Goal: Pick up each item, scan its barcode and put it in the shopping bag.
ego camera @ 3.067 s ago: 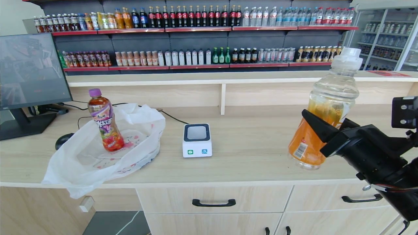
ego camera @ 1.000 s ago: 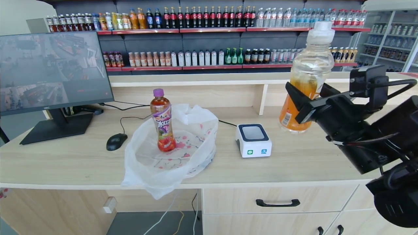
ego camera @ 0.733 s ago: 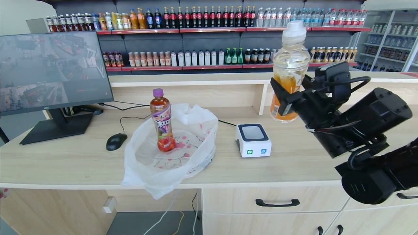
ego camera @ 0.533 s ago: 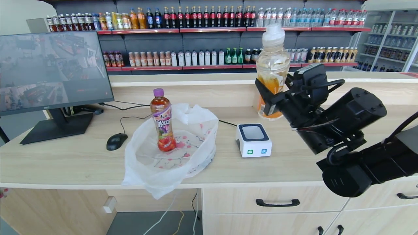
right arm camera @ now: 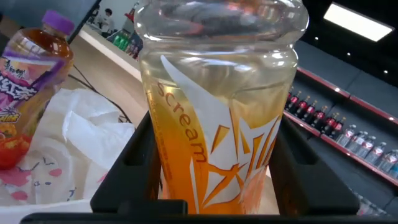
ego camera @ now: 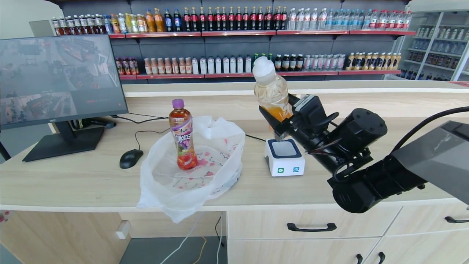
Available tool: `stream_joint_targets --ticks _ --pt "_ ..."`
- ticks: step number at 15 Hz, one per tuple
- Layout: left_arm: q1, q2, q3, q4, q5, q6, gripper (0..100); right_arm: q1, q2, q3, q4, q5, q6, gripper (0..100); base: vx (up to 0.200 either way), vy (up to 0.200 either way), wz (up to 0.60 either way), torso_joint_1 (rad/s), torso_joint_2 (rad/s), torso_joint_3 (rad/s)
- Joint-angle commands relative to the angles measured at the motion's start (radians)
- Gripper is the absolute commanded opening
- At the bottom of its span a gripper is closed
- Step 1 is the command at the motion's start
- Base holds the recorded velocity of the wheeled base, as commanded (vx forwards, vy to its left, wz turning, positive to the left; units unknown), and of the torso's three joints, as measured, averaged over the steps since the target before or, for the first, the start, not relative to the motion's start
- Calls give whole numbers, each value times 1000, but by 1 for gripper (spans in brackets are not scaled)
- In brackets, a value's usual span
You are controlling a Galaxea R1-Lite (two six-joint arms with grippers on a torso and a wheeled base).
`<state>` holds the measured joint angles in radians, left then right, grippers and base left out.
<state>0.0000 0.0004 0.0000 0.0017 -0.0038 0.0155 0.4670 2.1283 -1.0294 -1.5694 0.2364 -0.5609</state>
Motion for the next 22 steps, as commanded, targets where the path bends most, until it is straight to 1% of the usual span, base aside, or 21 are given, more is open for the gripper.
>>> stream_joint_targets --ticks 1,3,8,11,13,19,22 --pt "0 0 0 0 -1 0 100 -21 32 -1 -1 27 -22 0 0 0 0 0 0 0" --pt "0 0 0 0 -1 0 100 -50 44 -20 -1 77 -50 0 0 0 0 0 0 0" --pt "0 0 0 0 1 0 100 -76 91 -29 -1 198 -77 0 0 0 0 0 0 0" --pt "0 0 0 0 -1 0 100 -77 124 -35 -1 221 -93 0 0 0 0 0 0 0" --pt "0 0 0 0 -1 0 100 -90 130 -63 -1 224 -90 0 0 0 0 0 0 0" --pt "0 0 0 0 1 0 100 -140 142 -71 -1 268 -93 0 0 0 0 0 0 0" --pt "0 0 0 0 -1 0 100 -143 136 -67 -1 276 -91 0 0 0 0 0 0 0"
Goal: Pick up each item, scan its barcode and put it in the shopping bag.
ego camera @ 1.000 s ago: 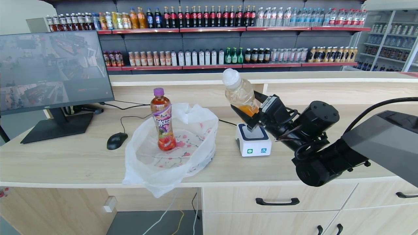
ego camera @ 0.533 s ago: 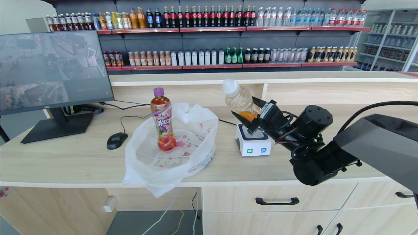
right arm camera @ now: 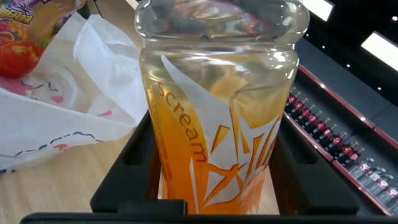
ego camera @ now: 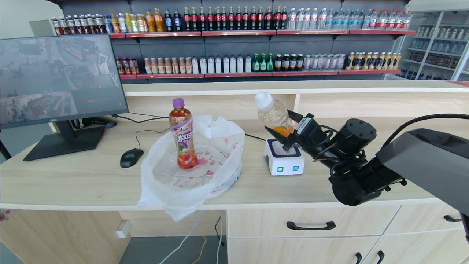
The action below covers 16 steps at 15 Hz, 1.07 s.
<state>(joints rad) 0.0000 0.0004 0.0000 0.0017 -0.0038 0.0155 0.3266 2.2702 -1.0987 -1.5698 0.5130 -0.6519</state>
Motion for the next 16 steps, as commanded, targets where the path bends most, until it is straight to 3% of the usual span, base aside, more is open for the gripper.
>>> stream_joint_targets --ticks 1,16 --pt "0 0 0 0 -1 0 100 -1 -6 2 -1 -1 0 0 0 0 0 0 0 0" --pt "0 0 0 0 -1 0 100 0 -11 5 -1 10 6 0 0 0 0 0 0 0"
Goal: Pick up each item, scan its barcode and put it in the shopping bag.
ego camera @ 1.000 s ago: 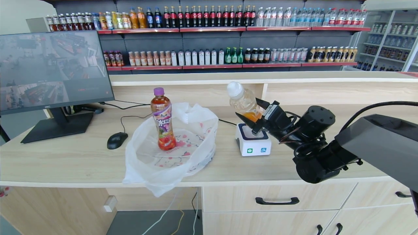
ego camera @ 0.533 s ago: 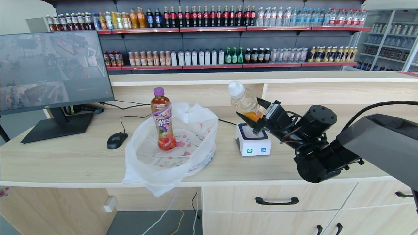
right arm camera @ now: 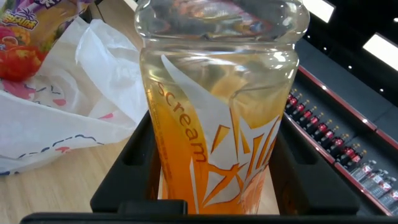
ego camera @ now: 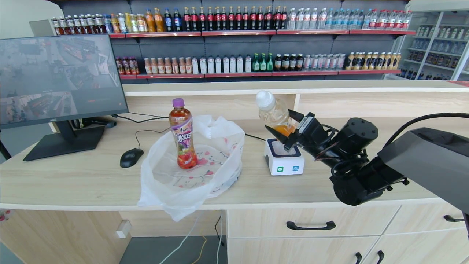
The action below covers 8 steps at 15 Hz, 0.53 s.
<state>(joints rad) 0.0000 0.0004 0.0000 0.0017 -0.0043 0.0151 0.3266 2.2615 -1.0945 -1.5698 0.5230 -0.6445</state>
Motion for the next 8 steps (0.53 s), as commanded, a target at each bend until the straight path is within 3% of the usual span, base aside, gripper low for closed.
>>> stream_joint_targets --ticks 1,8 --pt "0 0 0 0 0 0 100 0 -2 1 -1 0 0 0 0 0 0 0 0 0" --pt "0 0 0 0 0 0 100 3 -10 8 -1 0 11 0 0 0 0 0 0 0"
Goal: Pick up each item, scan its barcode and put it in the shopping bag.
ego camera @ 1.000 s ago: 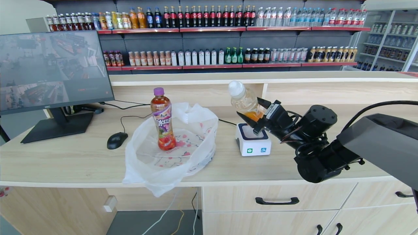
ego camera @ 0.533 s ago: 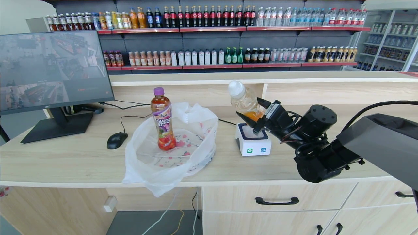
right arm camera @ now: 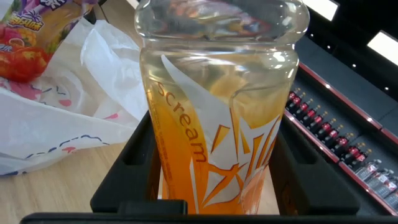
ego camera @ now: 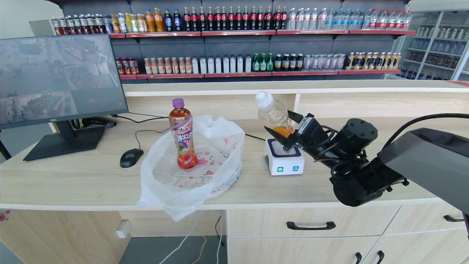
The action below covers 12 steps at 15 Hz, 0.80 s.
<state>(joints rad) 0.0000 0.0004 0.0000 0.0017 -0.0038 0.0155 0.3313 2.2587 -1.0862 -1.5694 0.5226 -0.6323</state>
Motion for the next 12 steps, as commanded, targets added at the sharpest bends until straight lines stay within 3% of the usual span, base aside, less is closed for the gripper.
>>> stream_joint_targets --ticks 1,7,9,12 --pt "0 0 0 0 1 0 100 0 -22 2 -1 -1 11 0 0 0 0 0 0 0" --pt "0 0 0 0 1 0 100 81 -122 32 -1 -90 132 0 0 0 0 0 0 0" --pt "0 0 0 0 -1 0 100 132 -160 63 -1 -148 227 0 0 0 0 0 0 0" --pt "0 0 0 0 1 0 100 140 -254 150 -1 -205 341 0 0 0 0 0 0 0"
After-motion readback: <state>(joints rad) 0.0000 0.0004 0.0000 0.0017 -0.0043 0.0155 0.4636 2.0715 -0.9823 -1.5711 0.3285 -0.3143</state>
